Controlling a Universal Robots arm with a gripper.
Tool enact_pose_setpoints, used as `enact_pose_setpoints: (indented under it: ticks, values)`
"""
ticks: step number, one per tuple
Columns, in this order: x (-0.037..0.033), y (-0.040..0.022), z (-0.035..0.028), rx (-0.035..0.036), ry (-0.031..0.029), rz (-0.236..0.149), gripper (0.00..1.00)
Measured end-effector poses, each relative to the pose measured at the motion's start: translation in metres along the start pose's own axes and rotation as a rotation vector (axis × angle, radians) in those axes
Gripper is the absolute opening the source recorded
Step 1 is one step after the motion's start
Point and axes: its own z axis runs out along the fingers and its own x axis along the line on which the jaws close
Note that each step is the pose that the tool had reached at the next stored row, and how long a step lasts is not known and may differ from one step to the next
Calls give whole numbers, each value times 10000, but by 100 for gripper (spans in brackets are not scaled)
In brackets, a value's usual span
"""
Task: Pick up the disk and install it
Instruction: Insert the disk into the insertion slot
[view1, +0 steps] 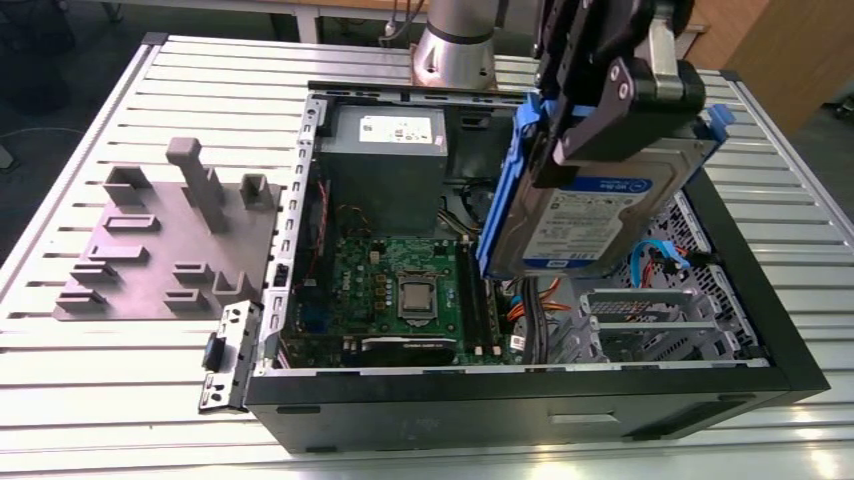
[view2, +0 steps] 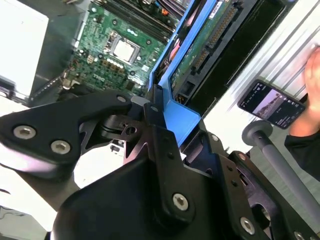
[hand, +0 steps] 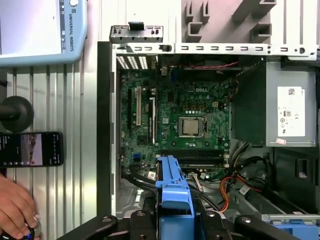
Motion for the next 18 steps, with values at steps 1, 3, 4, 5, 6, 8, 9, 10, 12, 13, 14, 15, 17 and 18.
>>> enact_pose_setpoints:
  ticks: [1,3,4,5,6,8,9,10,12,13,14,15,17,18]
  values:
    - [20,0,5,1,0,0,37]
    - [36,-12,14,1,0,1,37]
    - [39,-26,17,1,-1,1,37]
    - [39,-46,20,1,-1,2,37]
    - [40,-74,23,1,1,1,37]
    - [40,-128,29,2,-2,0,37]
    - [40,-142,29,1,-1,0,37]
    - [40,-154,29,1,0,1,37]
    - [40,-170,31,1,0,1,37]
    - [45,-178,33,0,3,1,37]
    - [58,-186,38,1,2,1,37]
    - [74,-194,44,2,0,1,37]
    - [108,-207,56,1,0,2,37]
    - [122,-217,63,1,1,2,37]
